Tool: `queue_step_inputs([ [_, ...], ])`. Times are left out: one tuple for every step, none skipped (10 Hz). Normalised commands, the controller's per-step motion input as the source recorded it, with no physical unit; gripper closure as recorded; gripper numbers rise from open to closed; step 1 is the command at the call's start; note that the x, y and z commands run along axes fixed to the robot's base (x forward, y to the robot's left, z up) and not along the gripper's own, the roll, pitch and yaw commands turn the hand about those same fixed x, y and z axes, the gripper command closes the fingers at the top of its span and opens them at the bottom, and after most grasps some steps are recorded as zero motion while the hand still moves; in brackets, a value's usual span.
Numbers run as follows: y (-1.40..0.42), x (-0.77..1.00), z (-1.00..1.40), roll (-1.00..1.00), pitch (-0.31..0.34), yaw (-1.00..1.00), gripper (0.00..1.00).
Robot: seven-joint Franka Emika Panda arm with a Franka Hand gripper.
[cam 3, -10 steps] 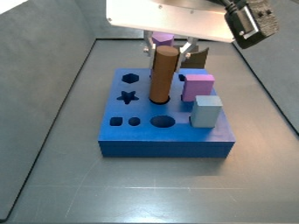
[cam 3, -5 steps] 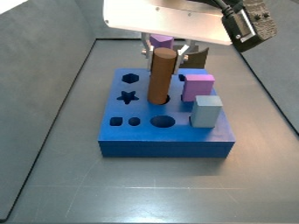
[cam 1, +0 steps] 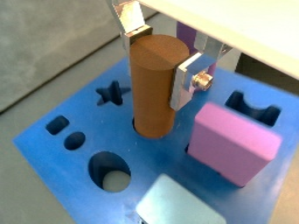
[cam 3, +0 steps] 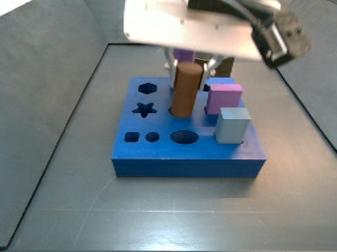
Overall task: Pick up the round object. Move to above the board. Insert the round object.
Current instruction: Insert the round object.
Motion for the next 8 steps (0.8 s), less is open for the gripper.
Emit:
queue_step_inputs([
  [0.00,0.00,-0.63,0.01,-0.140,-0.02,1.00],
  [0.00,0.00,-0.67,0.03,-0.160,-0.02,1.00],
  [0.00,-0.01,-0.50,0.00,-0.134,-0.03,1.00],
  [0.00,0.00,-0.27,-0.20,-0.123,0.00,1.00],
  [0.00,0.00,-0.21,-0.19,-0.103,0.00,1.00],
  [0.00,-0.05,-0.25,-0.18,-0.200,0.00,1.00],
  [-0.01,-0.08,-0.21,-0.01,-0.231,0.00,1.00],
  [0.00,0.00,-0.04,-0.01,0.000,0.00,1.00],
])
